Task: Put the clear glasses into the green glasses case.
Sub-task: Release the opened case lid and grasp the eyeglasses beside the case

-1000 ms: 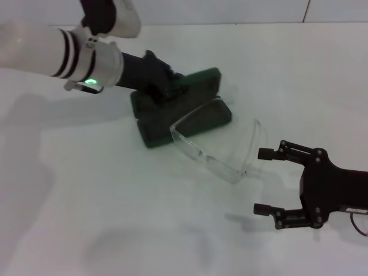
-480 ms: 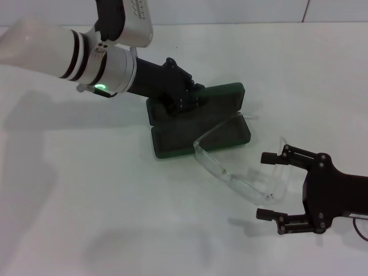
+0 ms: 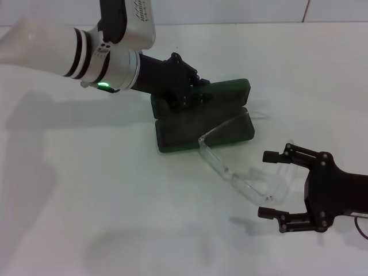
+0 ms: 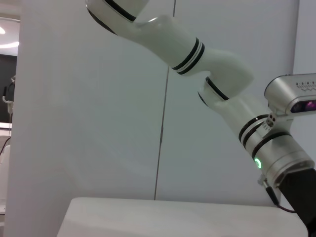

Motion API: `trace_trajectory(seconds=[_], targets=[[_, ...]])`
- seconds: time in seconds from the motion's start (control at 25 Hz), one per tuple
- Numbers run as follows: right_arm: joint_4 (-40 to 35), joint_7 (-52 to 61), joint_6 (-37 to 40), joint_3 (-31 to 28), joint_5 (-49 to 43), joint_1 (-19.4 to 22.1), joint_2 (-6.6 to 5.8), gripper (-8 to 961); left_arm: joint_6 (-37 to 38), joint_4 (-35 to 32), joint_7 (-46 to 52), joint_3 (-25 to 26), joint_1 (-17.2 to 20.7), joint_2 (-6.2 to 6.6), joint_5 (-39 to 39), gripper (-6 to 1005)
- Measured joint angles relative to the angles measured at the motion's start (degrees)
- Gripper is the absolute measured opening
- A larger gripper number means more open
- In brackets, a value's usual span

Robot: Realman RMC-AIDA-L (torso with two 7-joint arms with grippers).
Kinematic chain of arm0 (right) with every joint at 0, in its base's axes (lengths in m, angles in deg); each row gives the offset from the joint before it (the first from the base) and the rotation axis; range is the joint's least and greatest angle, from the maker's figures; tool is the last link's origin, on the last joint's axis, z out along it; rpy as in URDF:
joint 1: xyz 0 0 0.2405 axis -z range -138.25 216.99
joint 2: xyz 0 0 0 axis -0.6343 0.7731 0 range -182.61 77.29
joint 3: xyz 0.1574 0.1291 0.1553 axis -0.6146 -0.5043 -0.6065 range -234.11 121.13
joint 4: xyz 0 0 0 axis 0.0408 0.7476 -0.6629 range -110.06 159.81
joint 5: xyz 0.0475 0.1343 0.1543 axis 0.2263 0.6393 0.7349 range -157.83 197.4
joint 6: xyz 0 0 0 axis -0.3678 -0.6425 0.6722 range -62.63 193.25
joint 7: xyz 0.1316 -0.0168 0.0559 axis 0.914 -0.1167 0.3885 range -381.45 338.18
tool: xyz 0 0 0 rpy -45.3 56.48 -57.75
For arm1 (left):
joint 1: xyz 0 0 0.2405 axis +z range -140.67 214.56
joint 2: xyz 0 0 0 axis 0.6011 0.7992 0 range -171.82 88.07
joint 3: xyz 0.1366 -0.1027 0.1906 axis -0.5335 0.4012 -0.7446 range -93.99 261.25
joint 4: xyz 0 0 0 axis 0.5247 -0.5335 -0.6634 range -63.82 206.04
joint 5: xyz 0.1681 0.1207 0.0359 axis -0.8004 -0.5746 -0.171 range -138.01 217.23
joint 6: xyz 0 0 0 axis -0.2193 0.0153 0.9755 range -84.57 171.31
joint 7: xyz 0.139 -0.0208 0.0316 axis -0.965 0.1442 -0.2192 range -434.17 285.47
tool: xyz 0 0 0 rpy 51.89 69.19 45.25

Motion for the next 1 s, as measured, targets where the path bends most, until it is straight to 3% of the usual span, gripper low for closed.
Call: trace_trajectory(seconds=[0.36,0.56,0.76,1.0], targets=[[-0.22,0.80,-0.67,0.01,0.28,-0.39,-0.32,870,1.45,0.07,-0.48,0.03,-1.17,0.00,0.62,358],[-3.02,6.00,-1.75,-1.53,0.34,-0.43,-0.55,869,7.89,2.16,-1.86,0.09,0.68,0.23,10.85,467],[-18.77,25.32,-0.93,-1.37,-3.60,0.95,-0.85,869,18.40,4.86,-4.73,0.09,6.87,0.33,23.69,532],[-41.59,57.06,-1.99,-1.63,-15.50,0.43,-0.17,868,19.25,5.42,-4.98,0.08,11.91,0.35,28.11,532]])
